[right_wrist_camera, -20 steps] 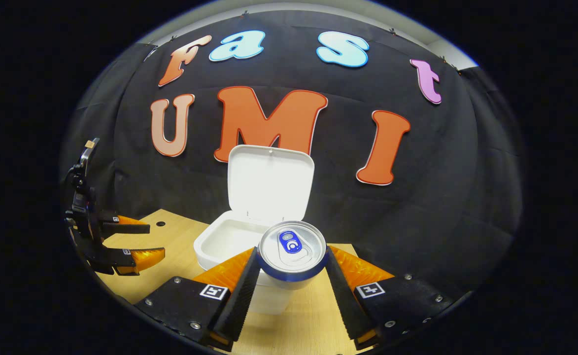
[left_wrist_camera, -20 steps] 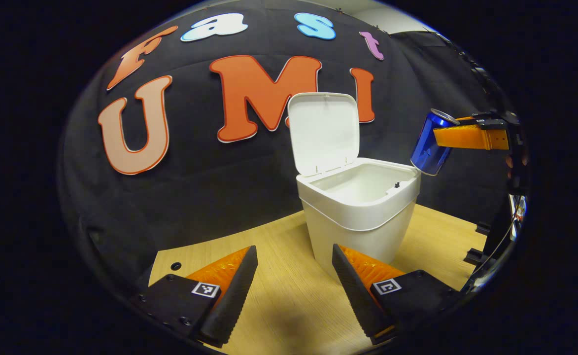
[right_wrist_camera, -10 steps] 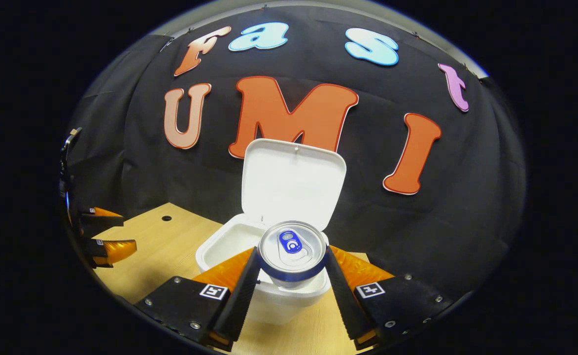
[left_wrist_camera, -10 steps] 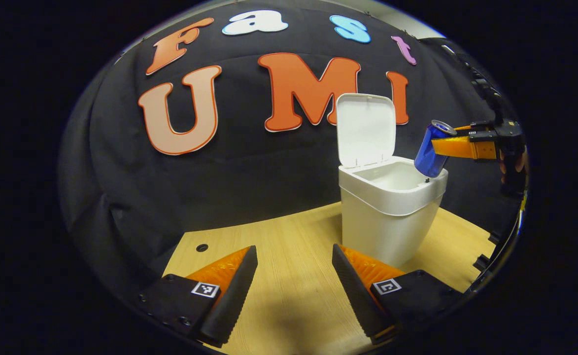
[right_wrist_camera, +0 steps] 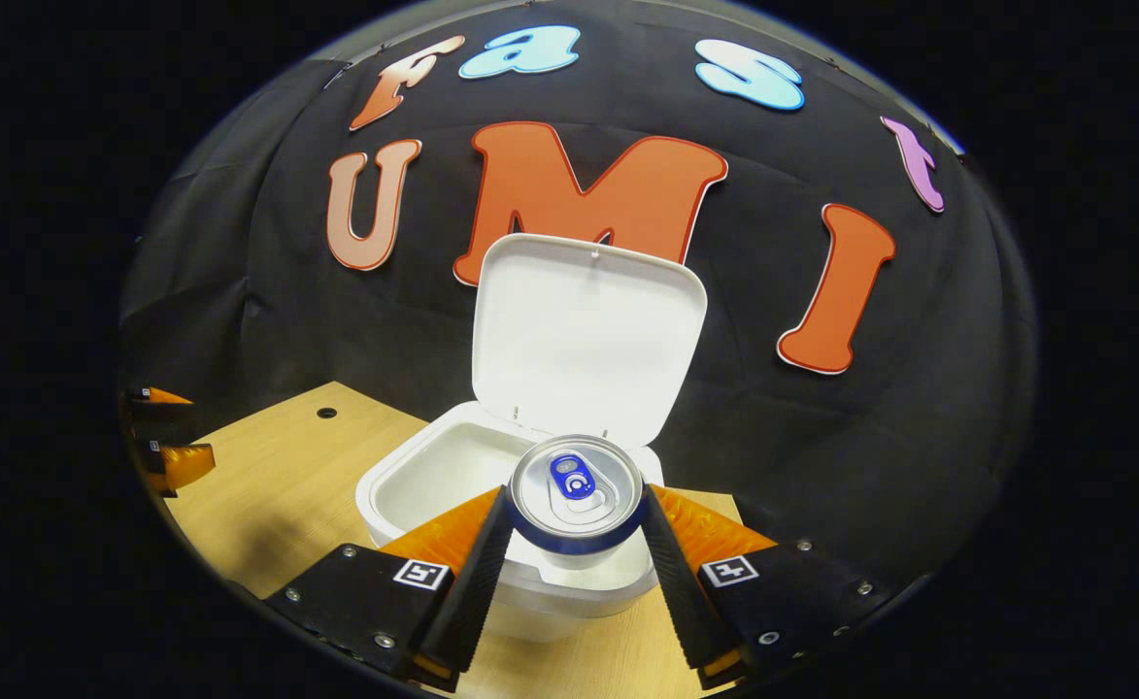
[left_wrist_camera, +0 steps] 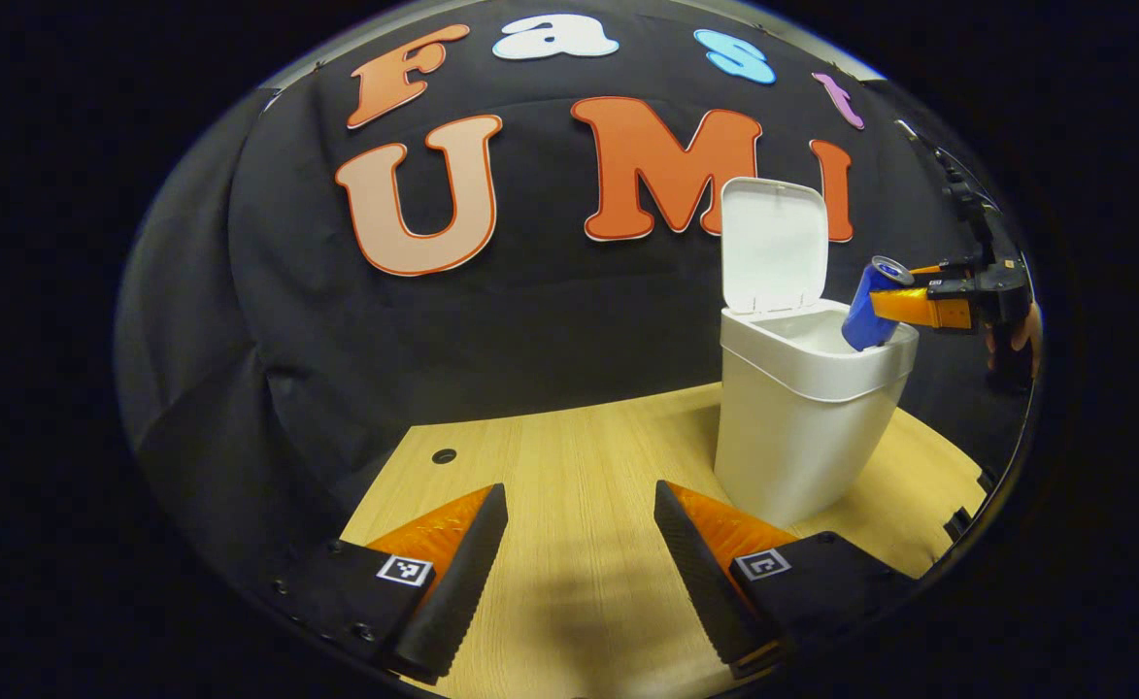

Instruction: Press the lid of the desktop garbage bin to open it, pick up the crumpled paper on the desktop and throw it into the bin, then pick up the pop can on the desktop and drop it into the bin, and finally close the garbage bin lid.

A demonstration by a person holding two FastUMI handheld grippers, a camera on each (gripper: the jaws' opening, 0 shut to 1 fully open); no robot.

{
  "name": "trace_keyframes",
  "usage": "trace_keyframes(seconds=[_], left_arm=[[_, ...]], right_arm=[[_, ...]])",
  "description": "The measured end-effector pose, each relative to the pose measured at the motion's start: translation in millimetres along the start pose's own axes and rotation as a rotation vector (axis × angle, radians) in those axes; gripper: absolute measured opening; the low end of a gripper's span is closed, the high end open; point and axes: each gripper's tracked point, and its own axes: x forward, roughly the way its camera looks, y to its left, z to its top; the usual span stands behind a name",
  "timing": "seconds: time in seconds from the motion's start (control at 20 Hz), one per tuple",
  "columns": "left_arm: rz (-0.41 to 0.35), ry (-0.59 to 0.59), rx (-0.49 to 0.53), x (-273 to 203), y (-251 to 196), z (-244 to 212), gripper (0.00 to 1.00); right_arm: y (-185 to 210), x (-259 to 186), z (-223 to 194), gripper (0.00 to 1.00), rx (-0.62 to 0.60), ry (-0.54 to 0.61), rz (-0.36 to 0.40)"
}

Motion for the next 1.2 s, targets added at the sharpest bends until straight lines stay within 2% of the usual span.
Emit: trace_keyframes(seconds=[0.35,0.65,0.7,0.75,1.0,1.2], left_arm=[[0.046,0.018,-0.022,-12.3,3.5,-5.2,0.97],[0.084,0.043,-0.045,-16.8,5.4,-16.7,0.97],[0.088,0.046,-0.047,-16.7,4.6,-17.9,0.97],[0.089,0.048,-0.05,-16.9,3.5,-19.1,0.97],[0.096,0.051,-0.059,-16.3,1.7,-20.7,0.97],[0.09,0.045,-0.063,-15.9,0.7,-18.9,0.98]], right_arm=[[-5.8,18.3,-26.1,0.8,0.025,0.054,0.016],[-8.5,22.6,-30.8,0.81,0.045,0.065,0.041],[-9.8,21.7,-32.5,0.77,0.053,0.069,0.043],[-11.2,21.4,-32.6,0.81,0.055,0.069,0.042],[-14.5,20.1,-30.8,0.81,0.037,0.058,0.039],[-17.0,17.1,-12.5,0.79,-0.002,0.028,0.037]])
